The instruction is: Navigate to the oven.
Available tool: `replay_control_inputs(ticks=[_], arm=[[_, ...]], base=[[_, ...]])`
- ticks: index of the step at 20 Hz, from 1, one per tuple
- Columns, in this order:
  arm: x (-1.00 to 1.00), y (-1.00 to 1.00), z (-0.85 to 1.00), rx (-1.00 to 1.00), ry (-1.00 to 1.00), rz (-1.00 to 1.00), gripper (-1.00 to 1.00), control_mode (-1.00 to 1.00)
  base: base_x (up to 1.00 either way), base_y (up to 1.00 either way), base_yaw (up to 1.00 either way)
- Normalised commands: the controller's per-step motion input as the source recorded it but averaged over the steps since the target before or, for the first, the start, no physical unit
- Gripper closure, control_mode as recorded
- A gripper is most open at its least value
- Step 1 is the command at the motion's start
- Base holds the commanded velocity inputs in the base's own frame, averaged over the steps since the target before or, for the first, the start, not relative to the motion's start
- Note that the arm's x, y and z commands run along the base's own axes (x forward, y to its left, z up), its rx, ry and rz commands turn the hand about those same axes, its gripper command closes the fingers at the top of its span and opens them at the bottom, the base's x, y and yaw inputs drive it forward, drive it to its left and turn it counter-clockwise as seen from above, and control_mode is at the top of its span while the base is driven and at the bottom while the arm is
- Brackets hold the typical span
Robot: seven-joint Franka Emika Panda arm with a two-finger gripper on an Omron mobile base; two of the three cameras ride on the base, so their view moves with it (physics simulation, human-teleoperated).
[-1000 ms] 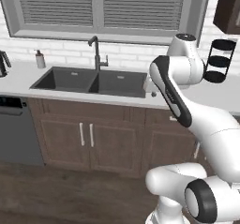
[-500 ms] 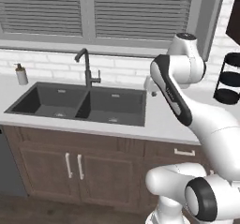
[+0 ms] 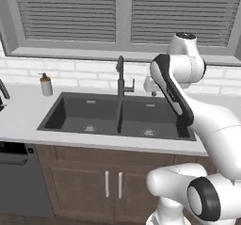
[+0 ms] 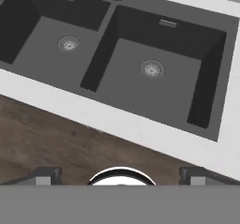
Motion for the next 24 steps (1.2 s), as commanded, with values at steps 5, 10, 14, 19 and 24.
replay_control_inputs(ticks=[5, 10, 14, 19, 24], arm=[[0.0, 0.0, 0.0, 0.0, 0.0, 0.0, -1.0, 1.0], [0.0, 0.0, 0.0, 0.0, 0.0, 0.0, -1.0, 1.0], [0.0, 0.0, 0.0, 0.0, 0.0, 0.0, -1.0, 1.0], [0.0, 0.0, 0.0, 0.0, 0.0, 0.0, -1.0, 1.0], [0.0, 0.0, 0.0, 0.0, 0.0, 0.0, -1.0, 1.0]], base=[[0.07, 1.0, -0.17], [0.04, 1.0, -0.14], [0.06, 1.0, -0.12], [0.14, 1.0, -0.11], [0.11, 1.0, -0.1]])
